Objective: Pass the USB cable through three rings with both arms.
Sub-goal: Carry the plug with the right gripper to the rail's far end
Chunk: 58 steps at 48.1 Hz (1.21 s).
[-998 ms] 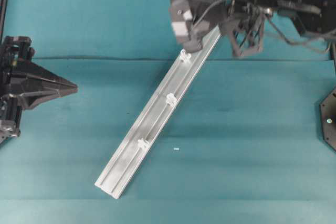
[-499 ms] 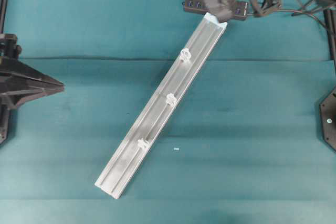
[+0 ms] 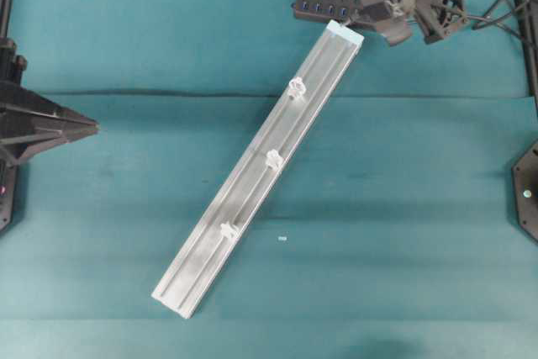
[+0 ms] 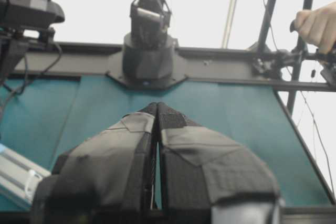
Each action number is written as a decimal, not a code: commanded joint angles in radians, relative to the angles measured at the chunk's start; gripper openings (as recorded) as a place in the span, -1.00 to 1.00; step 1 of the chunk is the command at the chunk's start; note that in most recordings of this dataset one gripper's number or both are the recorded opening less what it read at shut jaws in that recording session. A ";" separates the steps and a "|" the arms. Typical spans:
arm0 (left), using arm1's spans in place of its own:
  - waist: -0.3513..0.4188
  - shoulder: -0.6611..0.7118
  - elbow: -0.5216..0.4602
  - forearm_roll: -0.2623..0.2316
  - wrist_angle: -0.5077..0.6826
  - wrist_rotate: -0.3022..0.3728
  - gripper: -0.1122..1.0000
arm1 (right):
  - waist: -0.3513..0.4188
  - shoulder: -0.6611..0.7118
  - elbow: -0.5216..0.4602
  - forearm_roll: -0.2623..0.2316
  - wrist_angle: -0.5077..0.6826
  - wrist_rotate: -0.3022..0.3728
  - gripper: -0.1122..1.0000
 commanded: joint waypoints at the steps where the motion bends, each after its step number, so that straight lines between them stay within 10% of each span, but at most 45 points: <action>1: 0.002 0.020 -0.026 0.005 -0.009 0.000 -0.81 | -0.032 0.034 -0.037 0.041 0.023 -0.026 -0.66; 18: 0.038 -0.028 -0.032 0.005 0.031 -0.002 -0.81 | -0.054 0.204 -0.245 0.075 0.202 -0.127 -0.66; 58: 0.055 -0.071 -0.080 0.005 0.130 -0.025 -0.81 | -0.012 0.276 -0.178 0.219 0.115 -0.272 -0.66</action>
